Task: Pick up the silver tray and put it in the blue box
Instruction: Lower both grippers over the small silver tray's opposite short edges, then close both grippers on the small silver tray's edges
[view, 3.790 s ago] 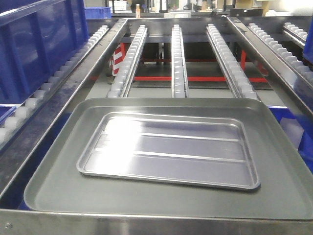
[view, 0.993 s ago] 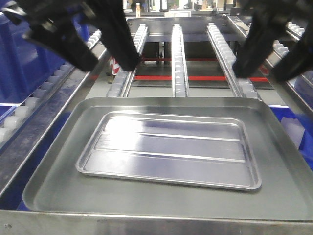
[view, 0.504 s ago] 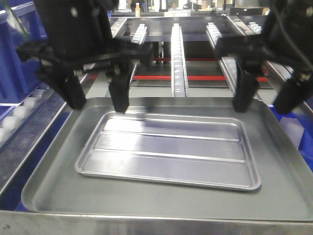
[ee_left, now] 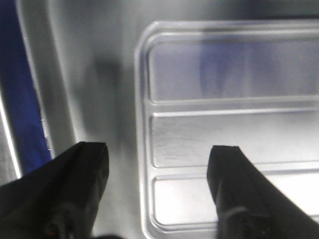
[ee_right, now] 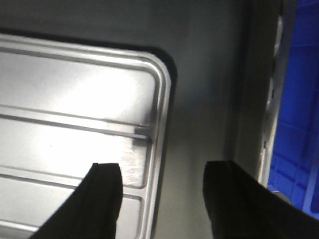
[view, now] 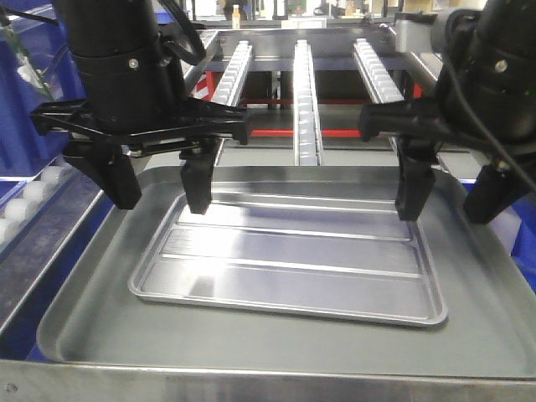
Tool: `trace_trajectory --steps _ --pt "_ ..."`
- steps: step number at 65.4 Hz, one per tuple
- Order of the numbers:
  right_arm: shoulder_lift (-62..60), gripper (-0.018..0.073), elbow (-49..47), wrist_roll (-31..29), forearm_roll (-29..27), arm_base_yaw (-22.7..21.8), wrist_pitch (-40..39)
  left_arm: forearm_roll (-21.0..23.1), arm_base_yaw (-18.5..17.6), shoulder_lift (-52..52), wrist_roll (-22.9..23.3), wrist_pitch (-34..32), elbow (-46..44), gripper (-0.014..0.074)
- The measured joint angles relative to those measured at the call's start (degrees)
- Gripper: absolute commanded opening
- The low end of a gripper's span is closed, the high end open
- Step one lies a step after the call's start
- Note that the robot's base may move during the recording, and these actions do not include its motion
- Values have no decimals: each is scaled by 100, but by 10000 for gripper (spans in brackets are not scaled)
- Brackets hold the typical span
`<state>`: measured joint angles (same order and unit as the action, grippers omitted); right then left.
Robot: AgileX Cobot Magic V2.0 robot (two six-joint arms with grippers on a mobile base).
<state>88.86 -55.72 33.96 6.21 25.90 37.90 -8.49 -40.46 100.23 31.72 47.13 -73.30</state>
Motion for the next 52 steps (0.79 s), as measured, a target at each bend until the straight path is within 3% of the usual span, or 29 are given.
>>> trace_trajectory --steps 52 --pt "669 468 -27 -83 -23 0 -262 51 26 604 7 -119 -45 343"
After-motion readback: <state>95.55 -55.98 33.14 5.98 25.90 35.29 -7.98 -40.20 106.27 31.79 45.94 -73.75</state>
